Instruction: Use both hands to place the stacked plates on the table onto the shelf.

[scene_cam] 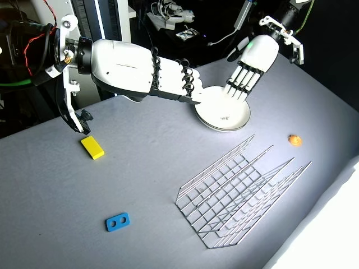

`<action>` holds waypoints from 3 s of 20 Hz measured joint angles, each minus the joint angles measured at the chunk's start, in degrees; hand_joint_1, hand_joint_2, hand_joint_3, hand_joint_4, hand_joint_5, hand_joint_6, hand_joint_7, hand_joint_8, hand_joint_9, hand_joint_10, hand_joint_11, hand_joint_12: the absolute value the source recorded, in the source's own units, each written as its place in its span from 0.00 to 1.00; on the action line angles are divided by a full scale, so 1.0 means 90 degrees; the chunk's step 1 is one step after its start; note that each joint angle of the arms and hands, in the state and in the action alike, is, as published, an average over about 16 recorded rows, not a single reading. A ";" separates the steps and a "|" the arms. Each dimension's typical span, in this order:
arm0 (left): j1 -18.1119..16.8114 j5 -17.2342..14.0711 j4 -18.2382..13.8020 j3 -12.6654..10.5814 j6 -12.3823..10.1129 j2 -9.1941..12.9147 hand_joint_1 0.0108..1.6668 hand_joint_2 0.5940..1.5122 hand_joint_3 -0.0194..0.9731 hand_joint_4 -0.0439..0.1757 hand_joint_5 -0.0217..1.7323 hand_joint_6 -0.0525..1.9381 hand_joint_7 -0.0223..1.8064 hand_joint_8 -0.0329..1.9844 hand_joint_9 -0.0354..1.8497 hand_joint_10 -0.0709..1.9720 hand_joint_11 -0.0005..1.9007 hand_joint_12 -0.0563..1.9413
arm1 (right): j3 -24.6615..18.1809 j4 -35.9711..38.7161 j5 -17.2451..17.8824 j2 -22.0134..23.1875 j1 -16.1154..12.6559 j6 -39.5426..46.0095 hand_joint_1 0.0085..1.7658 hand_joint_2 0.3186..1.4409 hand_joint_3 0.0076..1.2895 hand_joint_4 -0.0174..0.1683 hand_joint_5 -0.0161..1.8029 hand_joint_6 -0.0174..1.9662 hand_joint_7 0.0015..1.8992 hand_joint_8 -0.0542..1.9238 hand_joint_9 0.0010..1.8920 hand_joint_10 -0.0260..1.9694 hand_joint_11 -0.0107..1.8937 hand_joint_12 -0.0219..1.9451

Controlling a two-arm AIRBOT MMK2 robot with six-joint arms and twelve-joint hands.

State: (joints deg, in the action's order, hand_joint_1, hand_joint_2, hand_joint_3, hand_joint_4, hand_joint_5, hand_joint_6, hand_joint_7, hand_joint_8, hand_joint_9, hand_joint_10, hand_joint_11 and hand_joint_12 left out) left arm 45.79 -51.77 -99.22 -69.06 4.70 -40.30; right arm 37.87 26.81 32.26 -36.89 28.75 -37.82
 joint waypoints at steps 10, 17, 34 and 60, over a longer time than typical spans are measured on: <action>0.0290 0.0452 -0.0095 0.0082 -0.0306 -0.0074 0.01 0.52 0.04 0.19 0.03 0.02 0.03 0.03 0.03 0.04 0.01 0.04 | 0.0000 0.0000 0.0001 -0.0019 0.0000 -0.0052 0.65 0.60 0.01 0.09 0.02 0.02 0.01 0.03 0.01 0.02 0.01 0.10; 0.0462 0.0682 -0.0107 0.0237 -0.0516 -0.0092 0.00 0.52 0.04 0.17 0.02 0.01 0.03 0.03 0.03 0.04 0.01 0.03 | 0.0000 0.0000 0.0001 -0.0027 0.0000 -0.0066 0.65 0.59 0.01 0.10 0.02 0.02 0.01 0.03 0.01 0.02 0.01 0.10; 0.0708 0.1069 0.0082 0.0776 -0.0834 -0.0114 0.00 0.52 0.03 0.15 0.01 0.01 0.01 0.02 0.03 0.04 0.01 0.03 | 0.0000 0.0000 0.0001 -0.0031 0.0000 -0.0080 0.65 0.59 0.01 0.10 0.02 0.02 0.01 0.03 0.01 0.02 0.01 0.10; 0.0689 0.1823 0.0139 0.0694 -0.1524 -0.0134 0.01 0.51 0.03 0.22 0.00 0.01 0.01 0.01 0.02 0.04 0.01 0.03 | 0.0000 -0.0001 0.0005 -0.0041 0.0013 -0.0125 0.65 0.59 0.01 0.09 0.02 0.02 0.01 0.03 0.01 0.02 0.01 0.10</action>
State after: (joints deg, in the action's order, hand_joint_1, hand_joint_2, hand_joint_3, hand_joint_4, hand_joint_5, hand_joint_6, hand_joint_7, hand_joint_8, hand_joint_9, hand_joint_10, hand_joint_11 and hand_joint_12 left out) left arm 51.99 -35.37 -97.97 -62.81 -9.02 -41.51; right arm 37.87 26.80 32.30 -37.26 28.87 -38.95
